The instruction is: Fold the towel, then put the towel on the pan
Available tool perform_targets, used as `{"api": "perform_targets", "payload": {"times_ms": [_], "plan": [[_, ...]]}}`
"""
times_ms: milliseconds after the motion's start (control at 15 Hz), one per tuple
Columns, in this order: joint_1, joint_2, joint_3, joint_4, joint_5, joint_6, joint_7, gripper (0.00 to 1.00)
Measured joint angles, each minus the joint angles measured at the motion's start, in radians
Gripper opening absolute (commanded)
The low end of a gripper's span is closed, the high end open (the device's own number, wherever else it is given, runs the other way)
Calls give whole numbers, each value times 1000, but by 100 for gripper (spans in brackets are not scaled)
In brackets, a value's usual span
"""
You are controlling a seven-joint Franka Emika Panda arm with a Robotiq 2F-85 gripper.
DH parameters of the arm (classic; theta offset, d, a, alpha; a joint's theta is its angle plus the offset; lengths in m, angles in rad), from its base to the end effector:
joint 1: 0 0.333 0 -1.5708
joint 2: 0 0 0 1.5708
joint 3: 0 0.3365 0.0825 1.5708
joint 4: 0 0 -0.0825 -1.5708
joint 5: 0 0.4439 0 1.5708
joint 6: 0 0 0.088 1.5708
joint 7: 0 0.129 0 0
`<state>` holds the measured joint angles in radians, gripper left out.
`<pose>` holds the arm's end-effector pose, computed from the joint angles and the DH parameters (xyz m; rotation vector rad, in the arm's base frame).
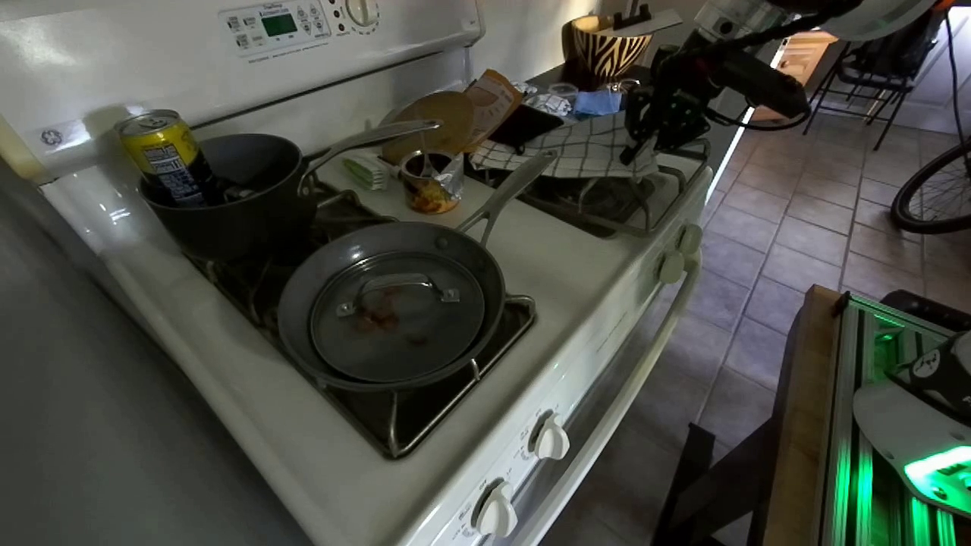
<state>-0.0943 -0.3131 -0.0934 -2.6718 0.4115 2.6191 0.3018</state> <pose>0.4554 -0.0888 0.3187 -2.5959 1.1294 -0.3334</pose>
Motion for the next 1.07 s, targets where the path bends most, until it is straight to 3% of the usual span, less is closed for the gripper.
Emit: {"api": "perform_targets", "payload": {"times_ms": [400, 933, 1000, 1067], "plan": [[8, 10, 2, -14, 24, 29, -13, 5], [60, 89, -30, 5, 158, 136, -168, 5], [64, 101, -31, 10, 174, 144, -177, 20], [66, 114, -31, 17, 186, 145, -181, 44]]}}
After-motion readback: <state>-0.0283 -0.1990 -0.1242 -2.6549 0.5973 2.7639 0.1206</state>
